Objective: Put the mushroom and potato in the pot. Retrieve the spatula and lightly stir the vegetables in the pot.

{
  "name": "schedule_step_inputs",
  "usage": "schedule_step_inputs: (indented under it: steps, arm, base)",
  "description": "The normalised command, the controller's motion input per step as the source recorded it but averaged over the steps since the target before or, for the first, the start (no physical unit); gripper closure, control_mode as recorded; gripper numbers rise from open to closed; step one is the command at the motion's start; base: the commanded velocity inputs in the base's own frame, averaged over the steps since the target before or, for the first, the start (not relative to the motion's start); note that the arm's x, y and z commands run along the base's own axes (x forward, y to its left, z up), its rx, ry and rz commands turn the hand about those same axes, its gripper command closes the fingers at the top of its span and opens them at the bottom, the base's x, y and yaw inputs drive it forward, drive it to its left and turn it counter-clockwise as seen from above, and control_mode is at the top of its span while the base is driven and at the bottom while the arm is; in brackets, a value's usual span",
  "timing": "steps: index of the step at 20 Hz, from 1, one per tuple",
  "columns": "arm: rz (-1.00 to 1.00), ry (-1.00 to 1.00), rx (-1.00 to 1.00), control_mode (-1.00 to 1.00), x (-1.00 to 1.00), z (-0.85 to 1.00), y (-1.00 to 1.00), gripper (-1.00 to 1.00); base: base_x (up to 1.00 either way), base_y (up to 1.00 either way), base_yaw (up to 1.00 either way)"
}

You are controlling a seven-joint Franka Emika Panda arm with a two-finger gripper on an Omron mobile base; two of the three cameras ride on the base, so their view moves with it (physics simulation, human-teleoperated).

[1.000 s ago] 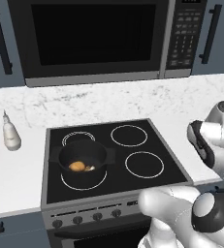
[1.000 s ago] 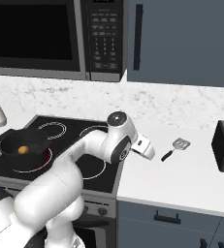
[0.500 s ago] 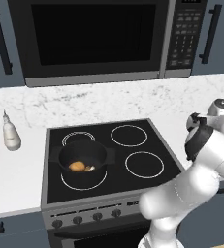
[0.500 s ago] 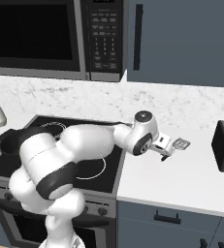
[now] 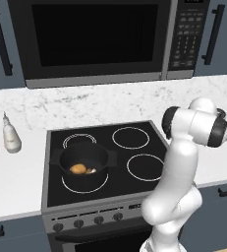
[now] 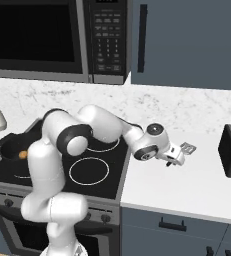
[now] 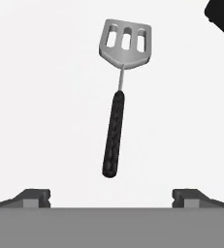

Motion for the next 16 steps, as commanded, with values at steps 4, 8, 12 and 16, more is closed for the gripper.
schedule_step_inputs:
  steps: [4, 8, 12, 16]
  arm:
    - [0.00, 0.05, 0.00, -1.00, 0.34, -0.17, -0.26, -1.00]
    - [0.00, 0.11, 0.00, -1.00, 0.30, -0.21, -0.10, -1.00]
    - [-0.01, 0.08, 0.00, -1.00, 0.46, -0.13, -0.03, -1.00]
    - [-0.02, 0.05, 0.00, -1.00, 0.48, 0.00, 0.00, -1.00]
  base:
    - [0.00, 0.00, 0.00]
    - [0.00, 0.00, 0.00]
    - [0.00, 0.00, 0.00]
    - [0.00, 0.00, 0.00]
